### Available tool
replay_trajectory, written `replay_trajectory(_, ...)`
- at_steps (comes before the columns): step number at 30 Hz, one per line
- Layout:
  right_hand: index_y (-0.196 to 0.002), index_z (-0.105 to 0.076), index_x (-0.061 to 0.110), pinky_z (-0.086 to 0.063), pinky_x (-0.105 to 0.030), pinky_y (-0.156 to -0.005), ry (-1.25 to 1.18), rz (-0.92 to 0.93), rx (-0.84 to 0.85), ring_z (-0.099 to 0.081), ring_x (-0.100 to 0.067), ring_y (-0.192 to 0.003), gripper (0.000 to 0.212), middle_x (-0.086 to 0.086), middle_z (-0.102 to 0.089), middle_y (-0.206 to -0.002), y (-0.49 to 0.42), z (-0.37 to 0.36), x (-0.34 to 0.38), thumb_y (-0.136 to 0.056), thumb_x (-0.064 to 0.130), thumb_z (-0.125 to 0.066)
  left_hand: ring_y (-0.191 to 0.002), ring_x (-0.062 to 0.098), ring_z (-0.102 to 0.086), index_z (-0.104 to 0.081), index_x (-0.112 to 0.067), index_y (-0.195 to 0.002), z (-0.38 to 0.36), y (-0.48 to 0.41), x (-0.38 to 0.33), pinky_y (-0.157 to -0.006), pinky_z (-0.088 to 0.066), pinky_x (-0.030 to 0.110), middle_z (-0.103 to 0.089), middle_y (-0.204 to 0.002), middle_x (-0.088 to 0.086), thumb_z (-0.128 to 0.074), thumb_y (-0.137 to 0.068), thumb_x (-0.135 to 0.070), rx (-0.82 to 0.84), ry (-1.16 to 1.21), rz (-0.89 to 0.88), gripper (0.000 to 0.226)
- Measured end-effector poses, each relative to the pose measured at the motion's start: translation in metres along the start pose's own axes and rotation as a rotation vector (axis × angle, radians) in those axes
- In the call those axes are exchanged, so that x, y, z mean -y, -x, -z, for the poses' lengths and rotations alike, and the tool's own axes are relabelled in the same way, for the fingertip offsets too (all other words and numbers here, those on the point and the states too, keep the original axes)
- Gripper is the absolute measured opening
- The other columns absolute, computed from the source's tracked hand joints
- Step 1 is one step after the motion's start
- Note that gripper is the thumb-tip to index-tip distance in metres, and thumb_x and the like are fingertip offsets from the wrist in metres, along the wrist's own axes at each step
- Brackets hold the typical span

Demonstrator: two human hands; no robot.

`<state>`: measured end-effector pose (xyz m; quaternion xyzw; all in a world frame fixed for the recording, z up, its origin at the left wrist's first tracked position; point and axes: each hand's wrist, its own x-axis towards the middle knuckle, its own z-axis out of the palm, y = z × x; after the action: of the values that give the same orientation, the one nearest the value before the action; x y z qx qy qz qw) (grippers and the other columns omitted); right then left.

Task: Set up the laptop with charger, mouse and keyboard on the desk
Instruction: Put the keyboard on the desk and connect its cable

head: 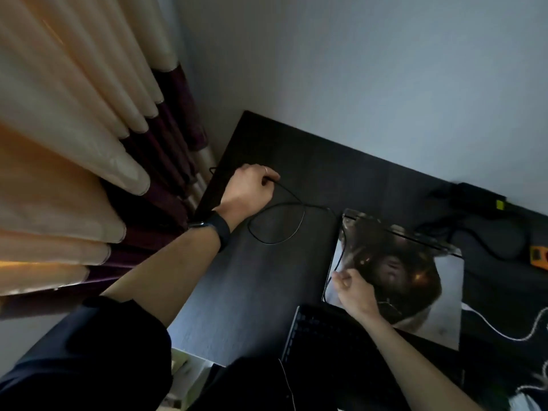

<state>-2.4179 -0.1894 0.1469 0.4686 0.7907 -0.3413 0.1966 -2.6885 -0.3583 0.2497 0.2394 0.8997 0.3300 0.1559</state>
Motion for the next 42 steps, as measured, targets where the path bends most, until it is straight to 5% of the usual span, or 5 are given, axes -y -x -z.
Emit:
replay_trajectory(11, -0.098, -0.071, 0.015, -0.043, -0.028, -0.07, 0.428, 0.176, 0.056, -0.068, -0.026, -0.097, 0.025, -0.007, -0.071, -0.103, 0.002, -0.066, 0.046, -0.098, 0.033, -0.055, -0.101, 0.015, -0.057, -0.073, -0.021, -0.092, -0.036, 0.038, 0.034, -0.077, -0.055, 0.034, -0.065, -0.088, -0.004, -0.052, -0.093, -0.036, 0.208, -0.307, -0.43, 0.026)
replay_trajectory(21, -0.106, -0.064, 0.006, -0.062, -0.033, -0.076, -0.576, -0.074, 0.217, -0.077, -0.023, -0.081, 0.036, -0.015, -0.075, -0.092, -0.025, 0.009, 0.073, -0.078, 0.015, -0.086, -0.091, 0.025, -0.063, -0.07, -0.014, -0.107, -0.04, 0.093, 0.05, -0.104, -0.048, 0.038, -0.064, -0.08, 0.002, -0.039, -0.083, -0.013, 0.28, -0.632, -0.99, 0.039)
replay_trajectory(26, -0.119, -0.066, 0.013, -0.059, -0.031, -0.084, -0.255, -0.073, 0.611, -0.075, -0.02, -0.094, 0.027, -0.005, -0.074, -0.112, -0.023, -0.002, 0.067, -0.094, 0.023, -0.069, -0.09, 0.026, -0.063, -0.07, -0.013, -0.101, -0.035, 0.113, 0.053, -0.106, -0.047, 0.041, -0.064, -0.078, 0.004, -0.04, -0.089, -0.005, 0.21, -0.683, -1.055, 0.032)
replay_trajectory(36, -0.1, -0.069, 0.012, -0.047, -0.033, -0.072, 0.369, 0.245, -0.06, -0.068, -0.036, -0.098, 0.051, -0.013, -0.072, -0.101, 0.002, -0.006, 0.104, -0.093, 0.055, -0.044, -0.091, 0.025, -0.064, -0.069, -0.016, -0.101, -0.009, 0.156, 0.069, -0.102, -0.048, 0.038, -0.06, -0.071, 0.0, -0.068, -0.076, 0.001, 0.185, -0.835, -0.996, 0.03)
replay_trajectory(42, -0.111, -0.068, 0.006, -0.047, -0.036, -0.086, 0.51, 0.348, 0.189, -0.065, -0.034, -0.108, 0.054, -0.016, -0.07, -0.113, 0.005, -0.027, 0.123, -0.102, 0.042, -0.029, -0.082, 0.028, -0.059, -0.063, -0.012, -0.098, -0.015, 0.179, 0.051, -0.1, -0.049, 0.041, -0.057, -0.073, 0.006, -0.069, -0.08, 0.004, 0.016, -0.794, -0.865, 0.025)
